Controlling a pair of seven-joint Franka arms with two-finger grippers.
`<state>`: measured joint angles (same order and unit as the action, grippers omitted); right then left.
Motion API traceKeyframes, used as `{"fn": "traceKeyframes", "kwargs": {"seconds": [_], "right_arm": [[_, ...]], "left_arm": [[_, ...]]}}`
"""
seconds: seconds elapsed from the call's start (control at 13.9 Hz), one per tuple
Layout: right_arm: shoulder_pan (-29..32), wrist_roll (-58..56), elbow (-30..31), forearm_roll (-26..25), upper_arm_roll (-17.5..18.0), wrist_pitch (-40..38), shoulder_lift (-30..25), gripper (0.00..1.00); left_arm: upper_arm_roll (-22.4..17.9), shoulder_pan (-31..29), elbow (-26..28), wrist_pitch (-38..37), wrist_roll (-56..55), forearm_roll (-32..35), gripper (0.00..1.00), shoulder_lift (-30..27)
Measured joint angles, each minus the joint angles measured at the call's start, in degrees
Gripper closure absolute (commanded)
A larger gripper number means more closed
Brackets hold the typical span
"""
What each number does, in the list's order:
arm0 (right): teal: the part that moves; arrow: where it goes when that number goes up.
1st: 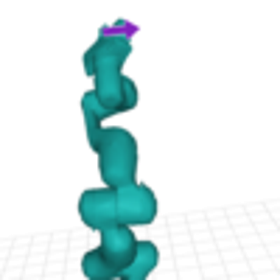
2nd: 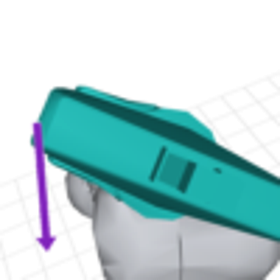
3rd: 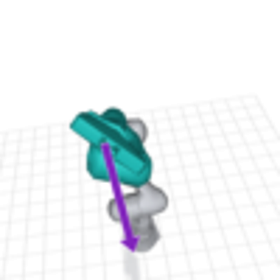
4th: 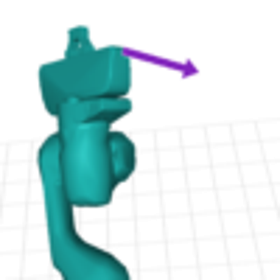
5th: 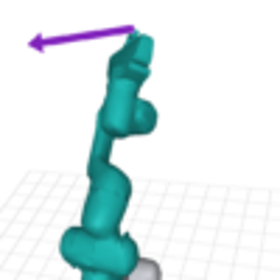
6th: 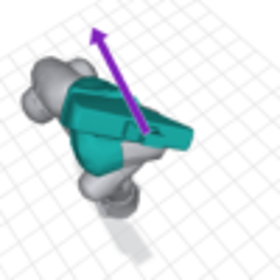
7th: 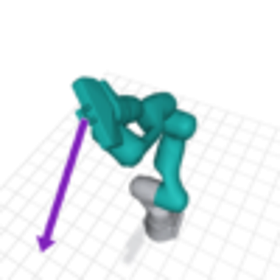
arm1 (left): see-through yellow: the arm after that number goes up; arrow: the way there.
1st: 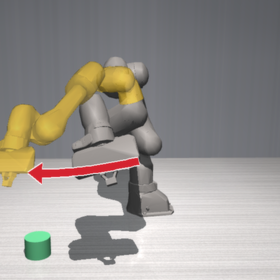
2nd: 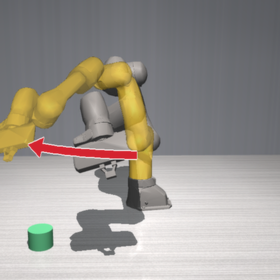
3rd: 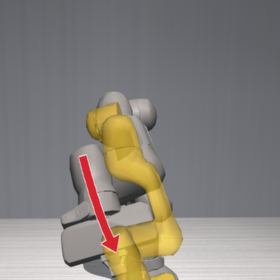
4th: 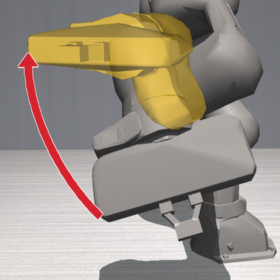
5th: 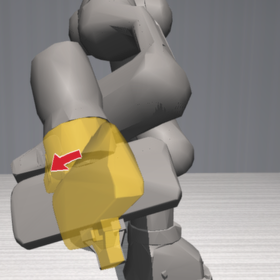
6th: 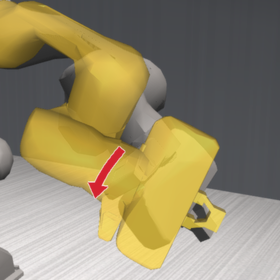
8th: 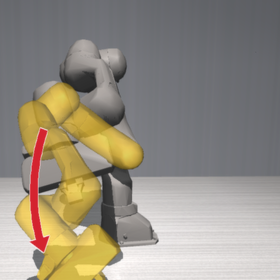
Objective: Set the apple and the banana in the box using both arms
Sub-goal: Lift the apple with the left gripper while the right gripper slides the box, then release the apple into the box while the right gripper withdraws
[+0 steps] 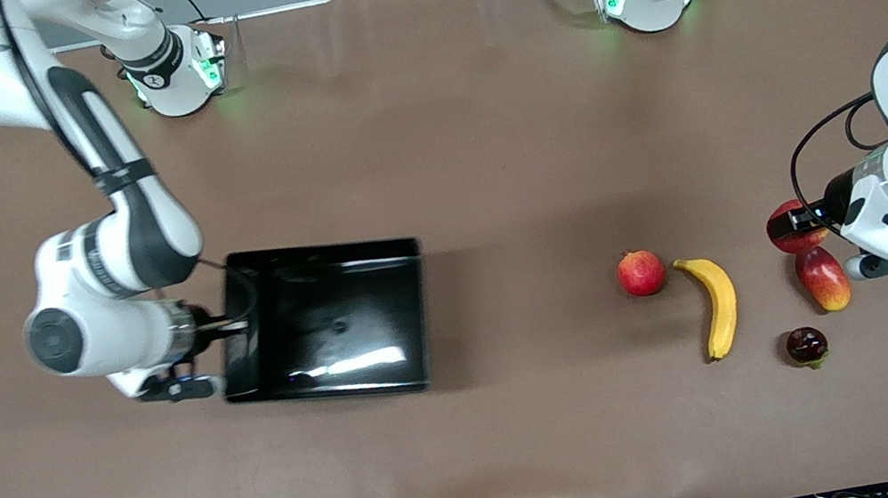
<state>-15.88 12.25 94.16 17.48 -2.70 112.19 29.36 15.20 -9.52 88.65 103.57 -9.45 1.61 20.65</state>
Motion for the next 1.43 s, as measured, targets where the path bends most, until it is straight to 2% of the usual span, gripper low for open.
{"fn": "traceKeyframes", "kwargs": {"seconds": [0.22, 0.43, 0.65, 0.72, 0.79, 0.86, 0.93, 1.15, 1.43], "right_arm": [[-5.39, 3.69, 0.09, 3.65, 0.01, 4.34, 1.03, 1.0], [-11.37, 9.61, 0.24, 3.86, 0.0, 9.76, 2.87, 1.0], [-15.86, 13.12, 0.44, 3.86, -0.04, 14.0, 5.47, 1.0], [-16.62, 13.18, 0.57, 3.86, -0.07, 15.03, 6.29, 0.91], [-17.25, 13.18, 0.64, 3.86, -0.1, 16.0, 6.99, 0.71], [-17.87, 13.18, 0.65, 3.87, -0.09, 16.87, 7.51, 0.11], [-18.34, 13.18, 0.66, 3.86, -0.12, 17.27, 7.68, 0.0], [-18.56, 13.21, 0.6, 3.86, -0.4, 17.32, 7.65, 0.0], [-17.87, 13.21, 0.22, 3.86, -1.9, 16.46, 6.85, 0.0]], "left_arm": [[4.73, 0.03, -0.13, -2.37, -5.86, -0.01, 1.0, -1.09], [10.49, 0.32, 0.05, -2.66, -13.23, -0.01, 1.0, -1.11], [14.27, 0.52, 1.44, -2.18, -17.71, 0.0, 1.0, -1.12], [15.15, 0.52, 2.66, -0.97, -18.89, 0.0, 1.0, -1.11], [16.0, 0.51, 4.28, 1.12, -20.46, 0.0, 1.0, -1.08], [16.8, 0.57, 6.08, 3.67, -22.31, 0.0, 1.0, -1.02], [17.47, 0.83, 7.96, 6.41, -24.18, 0.0, 1.0, -0.92], [17.91, 3.97, 12.16, 13.77, -31.07, 0.0, 1.0, -0.13], [17.98, 10.84, 13.26, 21.66, -40.54, 0.0, 1.0, 4.42]]}}
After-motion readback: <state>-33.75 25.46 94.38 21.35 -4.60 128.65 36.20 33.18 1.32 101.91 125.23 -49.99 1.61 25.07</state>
